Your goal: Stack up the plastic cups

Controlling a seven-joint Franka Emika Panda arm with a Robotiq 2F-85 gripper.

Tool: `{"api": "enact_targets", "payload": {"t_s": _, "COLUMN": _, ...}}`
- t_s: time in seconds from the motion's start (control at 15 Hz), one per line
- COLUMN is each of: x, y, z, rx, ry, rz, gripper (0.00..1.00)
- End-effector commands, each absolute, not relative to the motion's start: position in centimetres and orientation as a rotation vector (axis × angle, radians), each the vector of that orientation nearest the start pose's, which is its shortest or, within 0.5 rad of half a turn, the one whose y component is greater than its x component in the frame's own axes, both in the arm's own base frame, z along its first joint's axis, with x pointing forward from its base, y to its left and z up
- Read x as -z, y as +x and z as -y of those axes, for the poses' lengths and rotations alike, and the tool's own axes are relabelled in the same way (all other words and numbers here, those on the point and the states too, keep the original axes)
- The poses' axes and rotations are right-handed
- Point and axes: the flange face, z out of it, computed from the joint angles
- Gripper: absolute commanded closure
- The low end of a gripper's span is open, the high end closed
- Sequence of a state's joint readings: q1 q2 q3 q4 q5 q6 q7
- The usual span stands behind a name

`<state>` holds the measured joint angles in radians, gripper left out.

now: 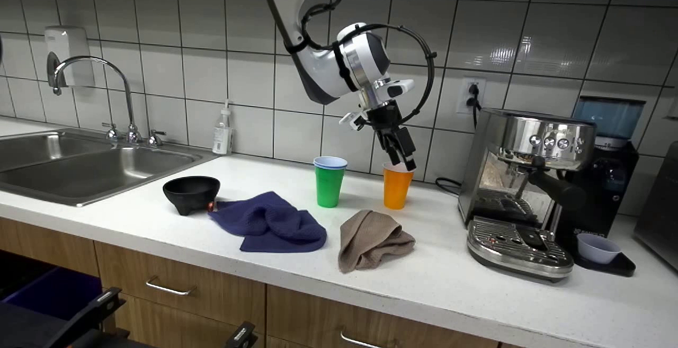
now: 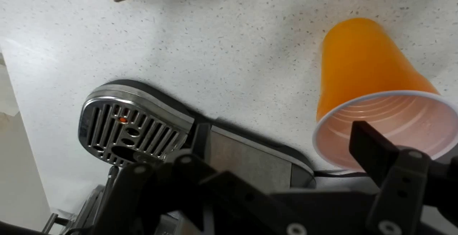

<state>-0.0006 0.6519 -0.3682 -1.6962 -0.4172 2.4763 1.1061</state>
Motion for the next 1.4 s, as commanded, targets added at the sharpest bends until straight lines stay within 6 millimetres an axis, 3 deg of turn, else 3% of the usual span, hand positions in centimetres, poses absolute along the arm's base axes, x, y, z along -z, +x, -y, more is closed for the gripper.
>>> {"api": "enact_targets", "payload": {"t_s": 0.0, "x": -25.6, "y": 66.5, "z": 22.2, "rx": 0.559, "ry": -2.986, "rz": -1.852, "gripper": 0.0}}
{"api": "enact_targets", "payload": {"t_s": 0.87, "x": -22.9, "y": 68.4, "z": 22.5, "rx": 0.532, "ry": -2.989, "rz": -1.882, "gripper": 0.0}}
{"api": "enact_targets", "payload": {"t_s": 0.93, "x": -22.8, "y": 68.5, "z": 22.6, "rx": 0.532, "ry": -2.989, "rz": -1.884, "gripper": 0.25}}
{"api": "enact_targets", "payload": {"t_s": 1.07, "x": -22.5, "y": 68.7, "z": 22.7, "rx": 0.531, "ry": -2.99, "rz": -1.885, "gripper": 0.34}}
{"api": "enact_targets", "payload": {"t_s": 1.33, "x": -22.3, "y": 68.9, "z": 22.8, "rx": 0.532, "ry": -2.986, "rz": -1.892, "gripper": 0.66}}
